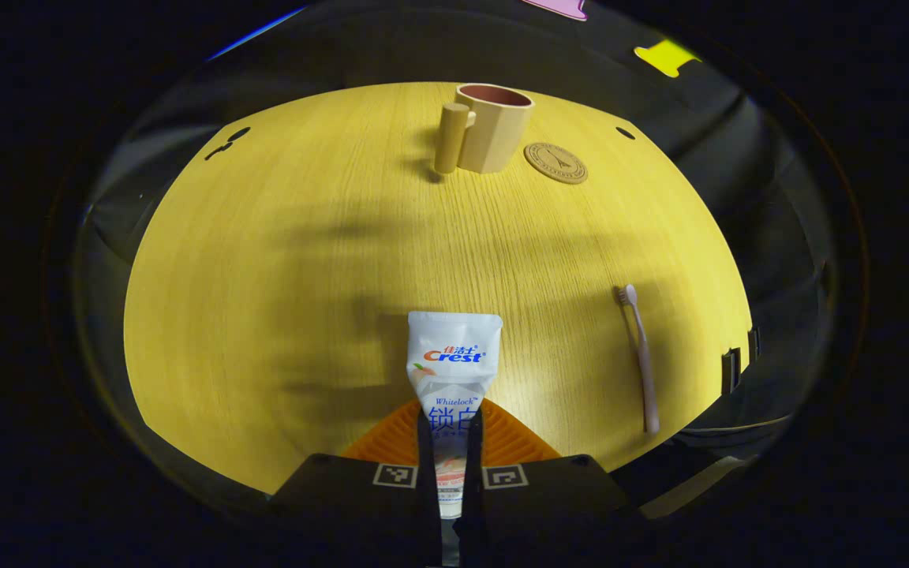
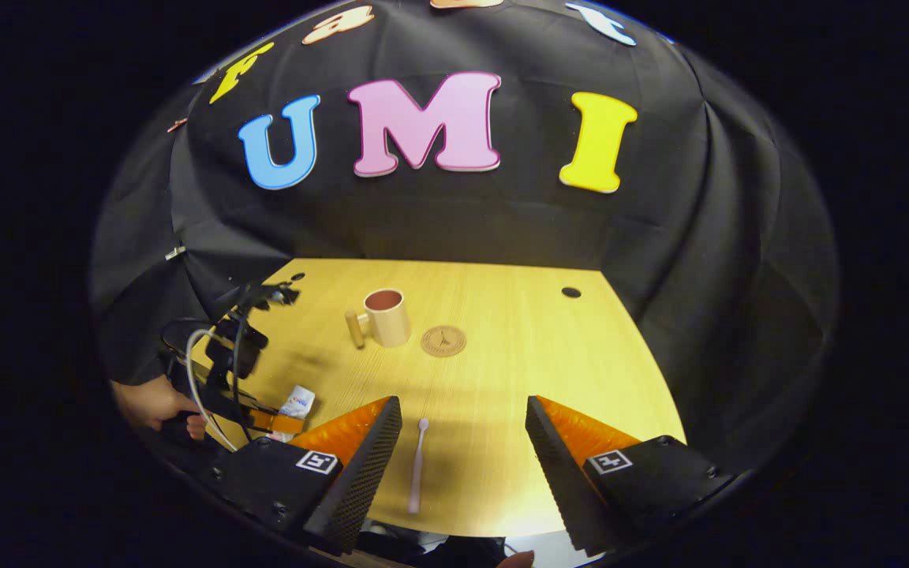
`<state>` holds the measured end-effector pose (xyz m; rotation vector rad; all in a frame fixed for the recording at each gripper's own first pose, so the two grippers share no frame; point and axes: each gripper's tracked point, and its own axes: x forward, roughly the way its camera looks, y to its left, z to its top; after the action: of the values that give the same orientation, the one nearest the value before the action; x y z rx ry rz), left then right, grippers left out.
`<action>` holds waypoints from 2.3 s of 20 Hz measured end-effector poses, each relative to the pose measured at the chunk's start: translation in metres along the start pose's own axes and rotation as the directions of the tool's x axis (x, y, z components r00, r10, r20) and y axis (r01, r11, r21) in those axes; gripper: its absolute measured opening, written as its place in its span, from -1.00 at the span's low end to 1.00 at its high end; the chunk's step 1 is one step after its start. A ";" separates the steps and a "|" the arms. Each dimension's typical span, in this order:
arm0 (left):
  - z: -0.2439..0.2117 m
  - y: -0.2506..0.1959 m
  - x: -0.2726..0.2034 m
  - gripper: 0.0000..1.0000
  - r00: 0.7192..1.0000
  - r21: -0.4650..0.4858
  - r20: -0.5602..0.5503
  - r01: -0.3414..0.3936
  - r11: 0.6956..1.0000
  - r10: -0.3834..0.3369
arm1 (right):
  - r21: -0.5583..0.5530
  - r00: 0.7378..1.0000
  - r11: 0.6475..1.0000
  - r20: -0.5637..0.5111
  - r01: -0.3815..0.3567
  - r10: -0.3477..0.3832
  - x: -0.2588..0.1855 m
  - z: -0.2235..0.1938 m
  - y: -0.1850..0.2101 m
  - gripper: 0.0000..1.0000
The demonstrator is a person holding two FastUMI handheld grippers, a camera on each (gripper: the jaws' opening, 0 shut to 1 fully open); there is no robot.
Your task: Put the toothbrush and toothpaste on the desktop into the cup, then pick up the cup and place it on the coaster on the desktop.
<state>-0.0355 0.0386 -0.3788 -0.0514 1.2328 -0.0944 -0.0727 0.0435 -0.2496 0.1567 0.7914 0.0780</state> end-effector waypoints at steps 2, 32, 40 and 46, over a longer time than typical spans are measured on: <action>-0.002 0.006 -0.012 -0.69 1.000 -0.026 0.019 0.011 1.000 -0.011 | 0.012 0.998 1.000 -0.065 -0.012 0.012 0.011 -0.021 0.008 0.96; -0.050 0.069 -0.049 -0.70 0.996 -0.116 0.075 0.052 0.992 -0.043 | 0.002 0.771 0.999 -0.636 0.042 -0.031 0.107 -0.178 0.048 0.21; -0.078 0.068 -0.069 -0.70 0.995 -0.166 0.093 0.053 0.985 -0.038 | -0.026 0.772 1.000 -0.636 -0.017 -0.003 0.108 -0.177 0.058 -0.83; -0.068 0.051 -0.074 -0.70 0.989 -0.199 0.148 0.059 0.978 -0.030 | 0.126 0.887 0.989 -0.444 -0.081 0.130 0.105 -0.138 0.060 -0.84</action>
<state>-0.1220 0.0979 -0.3364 -0.2601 1.0932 -0.0032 -0.0984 0.1313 -0.4085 0.2878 1.2552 0.1811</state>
